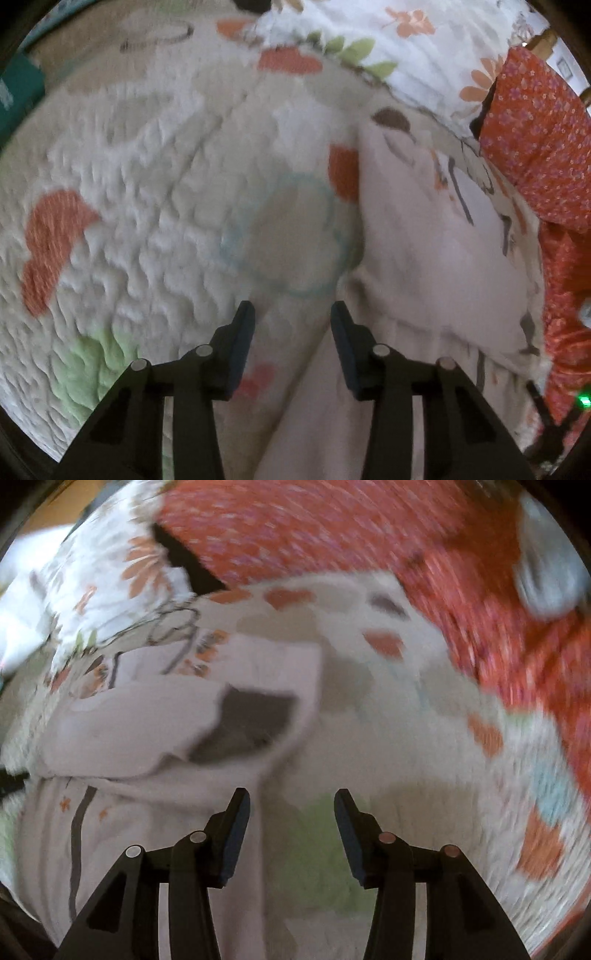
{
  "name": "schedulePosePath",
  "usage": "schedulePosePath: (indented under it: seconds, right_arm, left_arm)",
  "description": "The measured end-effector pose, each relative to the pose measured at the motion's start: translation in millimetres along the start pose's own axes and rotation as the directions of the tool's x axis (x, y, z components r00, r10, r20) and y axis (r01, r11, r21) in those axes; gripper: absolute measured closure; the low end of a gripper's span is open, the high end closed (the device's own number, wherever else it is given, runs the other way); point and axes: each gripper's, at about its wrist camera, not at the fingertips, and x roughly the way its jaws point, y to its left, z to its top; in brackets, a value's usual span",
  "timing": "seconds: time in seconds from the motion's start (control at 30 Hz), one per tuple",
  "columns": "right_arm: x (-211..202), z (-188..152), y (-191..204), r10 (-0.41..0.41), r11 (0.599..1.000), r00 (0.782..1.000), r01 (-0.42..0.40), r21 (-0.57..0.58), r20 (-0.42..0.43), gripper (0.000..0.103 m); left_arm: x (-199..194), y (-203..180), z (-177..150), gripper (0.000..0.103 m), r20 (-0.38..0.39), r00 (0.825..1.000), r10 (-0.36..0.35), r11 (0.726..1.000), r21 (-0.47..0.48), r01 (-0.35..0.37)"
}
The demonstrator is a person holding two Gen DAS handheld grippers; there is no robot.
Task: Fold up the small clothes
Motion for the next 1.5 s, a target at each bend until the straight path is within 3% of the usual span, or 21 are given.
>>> schedulePosePath:
  seconds: [0.1,0.3,0.33,0.43,0.53,0.8,1.23,1.4,1.47,1.5]
  right_arm:
    - [11.1,-25.1,-25.4,0.168,0.975,0.983,-0.156,0.157,-0.067,0.050]
    - [-4.1,-54.1,-24.5,0.322,0.924,0.946,-0.307,0.230,-0.030,0.048]
    - [-5.6,-57.9,-24.4,0.370,0.903,0.928,-0.351,0.248,-0.032,0.048]
    - [-2.9,-76.9,-17.1,0.530,0.818,0.845,-0.487,0.307,-0.071,0.048]
    - [-5.6,-96.7,-4.0,0.558,0.807,0.826,-0.518,0.282,-0.078,0.048]
    - [-9.9,-135.9,4.0,0.666,0.724,0.740,-0.610,0.322,-0.093,0.048]
    - [-15.1,-182.2,11.1,0.722,0.684,0.670,-0.659,0.313,-0.170,0.048]
    - [-15.3,-193.6,15.2,0.716,0.695,0.671,-0.657,0.292,-0.195,0.048]
    - [-16.6,-194.3,13.0,0.709,0.703,0.677,-0.654,0.279,-0.198,0.048]
    - [-17.4,-195.2,14.9,0.705,0.707,0.681,-0.651,0.276,-0.198,0.048]
  left_arm:
    - [-6.7,0.6,-11.0,0.061,0.001,1.000,-0.027,0.999,0.020,0.027]
    - [-11.7,-0.3,-36.7,0.065,-0.031,0.990,-0.135,0.989,0.054,0.137]
    - [-12.8,-0.7,-43.6,0.066,-0.038,0.987,-0.157,0.985,0.061,0.159]
    - [-18.0,0.5,-65.4,0.066,-0.046,0.978,-0.203,0.974,0.087,0.207]
    - [-26.2,9.0,-88.9,0.067,-0.057,0.964,-0.260,0.960,0.091,0.265]
    - [-36.5,34.7,-139.2,0.067,-0.027,0.936,-0.350,0.936,0.017,0.350]
    - [-37.9,60.0,-203.1,0.067,-0.038,0.918,-0.395,0.917,-0.075,0.392]
    - [-31.3,58.5,-222.1,0.062,-0.081,0.921,-0.380,0.924,-0.064,0.376]
    - [-30.5,52.7,-226.3,0.048,-0.093,0.919,-0.383,0.924,-0.038,0.381]
    - [-29.8,49.6,-228.3,0.046,-0.097,0.920,-0.380,0.925,-0.026,0.379]
